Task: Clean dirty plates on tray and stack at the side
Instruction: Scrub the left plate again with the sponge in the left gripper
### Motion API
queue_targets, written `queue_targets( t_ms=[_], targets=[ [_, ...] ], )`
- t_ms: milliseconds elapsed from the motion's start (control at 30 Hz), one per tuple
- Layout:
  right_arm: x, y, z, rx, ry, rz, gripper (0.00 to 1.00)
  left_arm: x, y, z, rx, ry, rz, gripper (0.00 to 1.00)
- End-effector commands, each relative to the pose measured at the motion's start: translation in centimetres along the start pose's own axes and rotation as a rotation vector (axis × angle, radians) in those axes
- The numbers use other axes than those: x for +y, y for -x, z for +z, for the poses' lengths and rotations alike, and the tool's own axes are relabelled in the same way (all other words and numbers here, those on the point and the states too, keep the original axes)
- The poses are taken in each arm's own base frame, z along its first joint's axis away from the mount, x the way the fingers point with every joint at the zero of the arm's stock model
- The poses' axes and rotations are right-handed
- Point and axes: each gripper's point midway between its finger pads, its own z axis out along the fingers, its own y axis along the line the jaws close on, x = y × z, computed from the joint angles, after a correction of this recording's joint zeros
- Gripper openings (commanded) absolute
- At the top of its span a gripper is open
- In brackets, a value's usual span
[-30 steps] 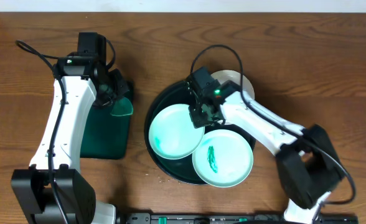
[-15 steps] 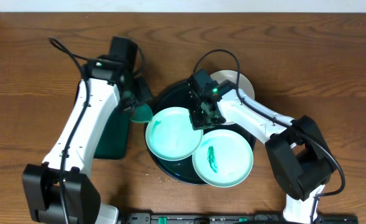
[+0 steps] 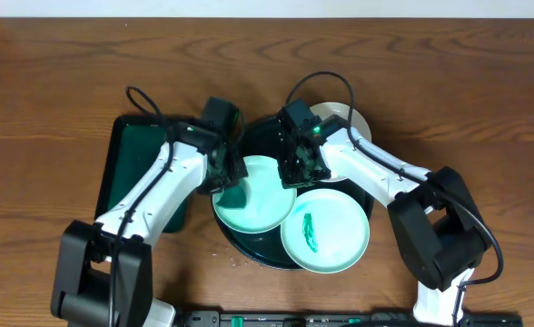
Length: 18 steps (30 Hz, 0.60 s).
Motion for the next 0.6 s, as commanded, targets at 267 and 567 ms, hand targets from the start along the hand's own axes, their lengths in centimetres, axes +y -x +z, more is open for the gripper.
queue_targets(
  t_ms=[267,567],
  targets=[
    [-0.7,0.4,0.5,0.003,-0.019,0.035,0.01,-1.8,-5.9,2.5,0.209,-0.146,0.035,0.07],
    [-0.7,0.3,0.5,0.004,-0.019,0.035,0.01,-5.8,-6.0,2.5,0.15,-0.25,0.141,0.07]
  ],
)
